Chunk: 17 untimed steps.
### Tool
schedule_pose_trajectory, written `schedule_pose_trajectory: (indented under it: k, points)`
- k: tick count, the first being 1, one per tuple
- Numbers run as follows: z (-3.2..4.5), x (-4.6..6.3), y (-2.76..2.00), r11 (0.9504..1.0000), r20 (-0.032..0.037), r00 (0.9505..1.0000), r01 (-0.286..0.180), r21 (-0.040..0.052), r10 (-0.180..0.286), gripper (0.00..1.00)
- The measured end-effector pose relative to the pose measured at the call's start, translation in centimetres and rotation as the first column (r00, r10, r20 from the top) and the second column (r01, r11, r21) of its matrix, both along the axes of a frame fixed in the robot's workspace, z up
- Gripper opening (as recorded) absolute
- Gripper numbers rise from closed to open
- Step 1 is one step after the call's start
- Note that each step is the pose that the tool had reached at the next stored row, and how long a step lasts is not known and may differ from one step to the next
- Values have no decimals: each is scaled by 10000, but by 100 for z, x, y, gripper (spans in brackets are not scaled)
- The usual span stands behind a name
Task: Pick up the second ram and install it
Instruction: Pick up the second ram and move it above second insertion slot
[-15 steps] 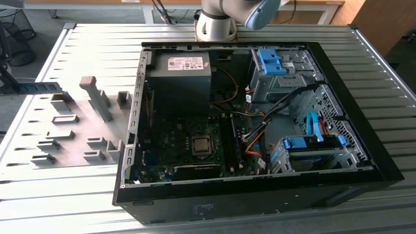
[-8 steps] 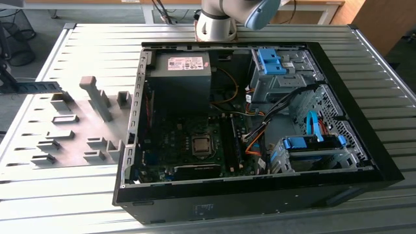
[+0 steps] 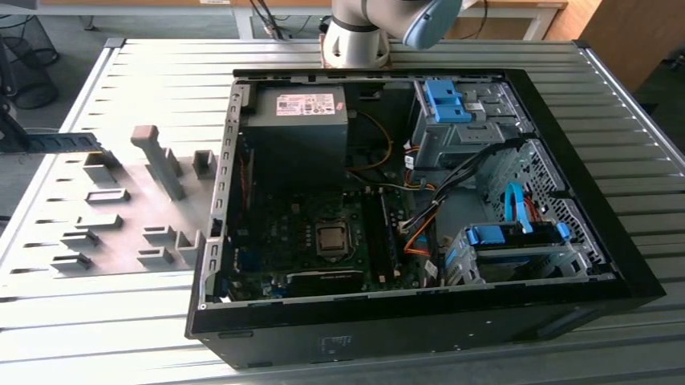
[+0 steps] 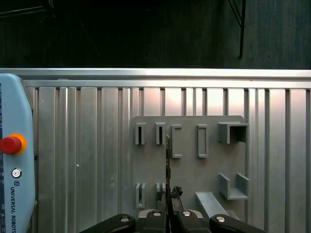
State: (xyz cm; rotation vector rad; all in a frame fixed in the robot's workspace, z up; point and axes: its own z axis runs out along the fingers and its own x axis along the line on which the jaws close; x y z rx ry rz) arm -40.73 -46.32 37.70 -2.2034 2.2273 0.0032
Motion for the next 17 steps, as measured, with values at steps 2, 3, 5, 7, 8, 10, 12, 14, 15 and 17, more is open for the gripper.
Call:
schedule_pose_trajectory:
  k: [2,3,5,7,8,10,12,14,15,17]
  points:
    - [3,0,0,10000,-1,10000,0,-1,0,14]
    - [5,0,0,10000,-1,10000,0,-1,0,14]
    - [8,0,0,10000,-1,10000,0,0,0,14]
    - [12,0,0,10000,0,10000,0,0,0,14]
    - [13,0,0,10000,0,10000,0,0,0,14]
    - [18,0,0,10000,-1,10000,0,-1,0,14]
    - [21,0,0,10000,0,10000,0,0,0,14]
    - [26,0,0,10000,-1,10000,0,0,0,14]
    - [29,0,0,10000,-1,10000,0,-1,0,14]
    - [37,0,0,10000,-1,10000,0,-1,0,14]
